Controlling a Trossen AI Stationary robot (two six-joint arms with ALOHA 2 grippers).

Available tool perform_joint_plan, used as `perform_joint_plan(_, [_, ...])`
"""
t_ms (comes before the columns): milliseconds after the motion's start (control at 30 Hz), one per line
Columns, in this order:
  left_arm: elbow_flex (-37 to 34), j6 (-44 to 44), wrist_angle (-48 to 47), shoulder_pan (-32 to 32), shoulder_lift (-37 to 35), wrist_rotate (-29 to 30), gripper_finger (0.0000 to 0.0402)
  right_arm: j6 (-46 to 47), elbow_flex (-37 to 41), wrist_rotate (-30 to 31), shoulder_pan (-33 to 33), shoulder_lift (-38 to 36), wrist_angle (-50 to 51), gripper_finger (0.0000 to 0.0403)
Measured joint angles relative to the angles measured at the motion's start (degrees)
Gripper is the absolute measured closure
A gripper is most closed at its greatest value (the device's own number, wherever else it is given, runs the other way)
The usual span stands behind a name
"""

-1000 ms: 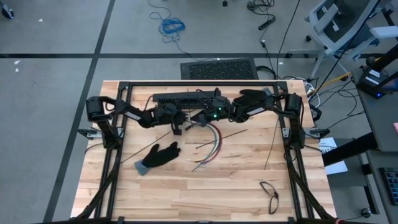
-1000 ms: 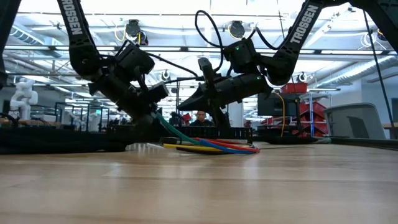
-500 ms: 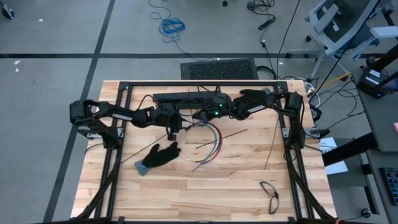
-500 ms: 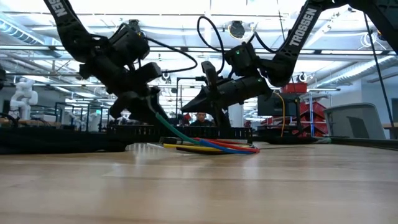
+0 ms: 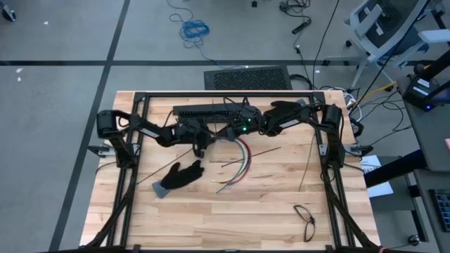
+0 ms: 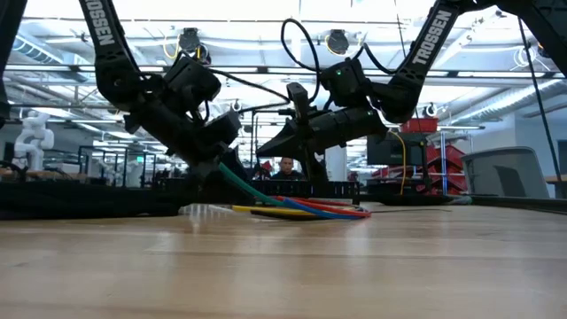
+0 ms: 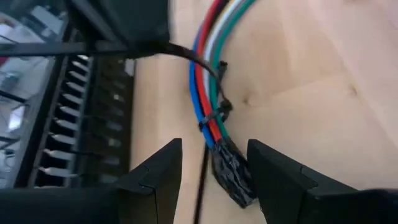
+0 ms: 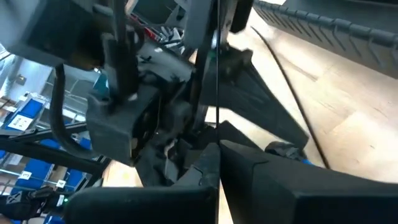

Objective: Ziptie cables
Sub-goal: Wrap the cable wires using a zip tie

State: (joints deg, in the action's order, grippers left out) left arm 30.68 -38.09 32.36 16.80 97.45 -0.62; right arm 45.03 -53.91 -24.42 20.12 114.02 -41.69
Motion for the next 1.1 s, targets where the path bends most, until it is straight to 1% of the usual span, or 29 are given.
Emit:
perform_joint_plan(133, [0.0,-0.3,0.4,0.0,-1.6,0.2,0.0221,-0.1,0.0,0.0,0.0,0.0,0.1,0.0403])
perform_joint_plan(267, [0.0,-2.4,1.4,0.0,-1.7,0.5,0.0221,0.0,0.0,0.0,0.0,0.0,-0.1,0.0403])
perform_joint_plan(500, [0.0,-3.0,3.5,0.0,-1.0,0.0,0.0225,0.5,0.0,0.0,0.0,0.0,-0.1,0.0403])
perform_joint_plan(633, [0.0,-2.6,2.9,-0.3,-0.6,-2.2,0.0242,0.6,0.0,0.0,0.1,0.0,0.0,0.0403])
perform_joint_plan(733, [0.0,0.6,3.8,-0.8,-0.6,-5.3,0.0249,0.6,0.0,0.0,0.1,0.0,0.0,0.0403])
perform_joint_plan(767, [0.0,1.0,3.7,-1.0,-0.6,-5.4,0.025,0.7,0.0,0.0,0.1,0.0,0.0,0.0403])
perform_joint_plan(1100, [0.0,-1.0,2.9,-1.2,-0.6,-3.4,0.0251,0.8,0.0,0.1,0.1,0.0,-0.1,0.0403])
